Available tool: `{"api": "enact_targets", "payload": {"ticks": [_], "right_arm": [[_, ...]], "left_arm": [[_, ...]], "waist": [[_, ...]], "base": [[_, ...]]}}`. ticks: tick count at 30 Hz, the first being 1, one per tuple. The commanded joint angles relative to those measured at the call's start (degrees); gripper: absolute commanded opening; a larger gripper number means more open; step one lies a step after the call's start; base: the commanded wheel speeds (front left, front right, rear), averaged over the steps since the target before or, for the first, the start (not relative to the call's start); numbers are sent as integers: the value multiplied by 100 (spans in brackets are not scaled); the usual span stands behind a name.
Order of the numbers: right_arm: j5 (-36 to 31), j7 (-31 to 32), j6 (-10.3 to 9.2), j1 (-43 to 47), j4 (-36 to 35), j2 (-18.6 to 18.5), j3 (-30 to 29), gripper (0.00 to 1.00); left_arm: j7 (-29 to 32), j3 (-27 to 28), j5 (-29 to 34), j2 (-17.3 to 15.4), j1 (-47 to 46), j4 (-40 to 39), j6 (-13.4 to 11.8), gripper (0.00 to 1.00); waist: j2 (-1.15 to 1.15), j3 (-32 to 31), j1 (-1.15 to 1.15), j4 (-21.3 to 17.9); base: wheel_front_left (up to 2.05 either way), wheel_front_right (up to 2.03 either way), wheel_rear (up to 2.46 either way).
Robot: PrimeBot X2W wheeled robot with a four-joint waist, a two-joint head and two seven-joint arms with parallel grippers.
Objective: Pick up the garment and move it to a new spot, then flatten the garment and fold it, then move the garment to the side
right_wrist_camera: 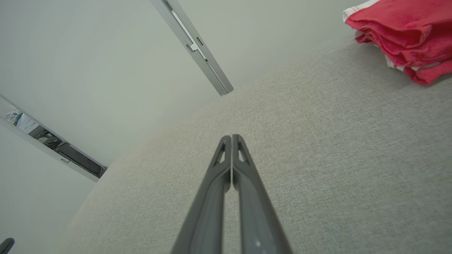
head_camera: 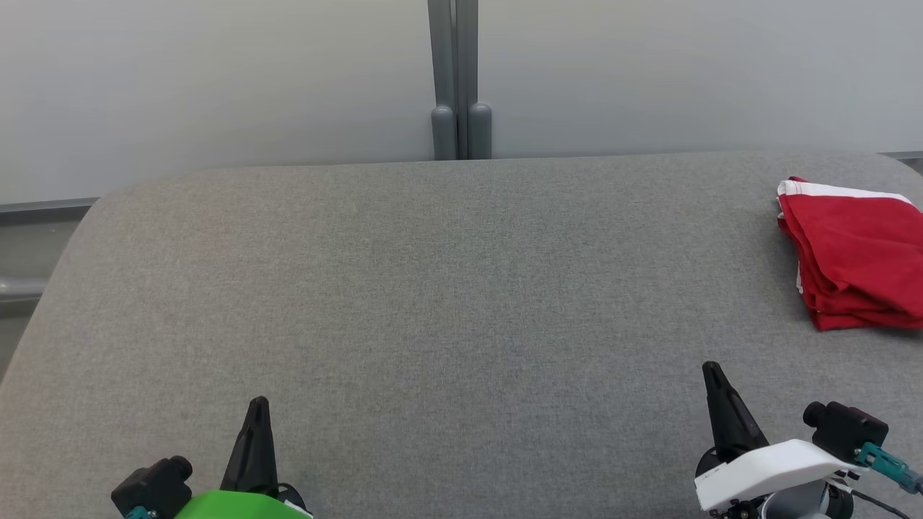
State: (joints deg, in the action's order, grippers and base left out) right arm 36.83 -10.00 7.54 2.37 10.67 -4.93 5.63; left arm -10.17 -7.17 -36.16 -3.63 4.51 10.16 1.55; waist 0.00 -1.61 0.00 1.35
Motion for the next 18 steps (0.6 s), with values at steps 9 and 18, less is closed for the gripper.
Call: {"api": "enact_targets", "payload": {"ticks": [9,18], "right_arm": [[917,208,-2,-260,-15,-41,-147,0],[1587,375,-3,-346,27,-40,-252,0]], "left_arm": [[192,165,-930,-82,-306,0,113,0],[353,281,-1615,-101,-411,41,182,0]], "waist": [[0,17,0,-12],[0,32,0,-24]], "base": [[0,0,0],[0,0,0]]}}
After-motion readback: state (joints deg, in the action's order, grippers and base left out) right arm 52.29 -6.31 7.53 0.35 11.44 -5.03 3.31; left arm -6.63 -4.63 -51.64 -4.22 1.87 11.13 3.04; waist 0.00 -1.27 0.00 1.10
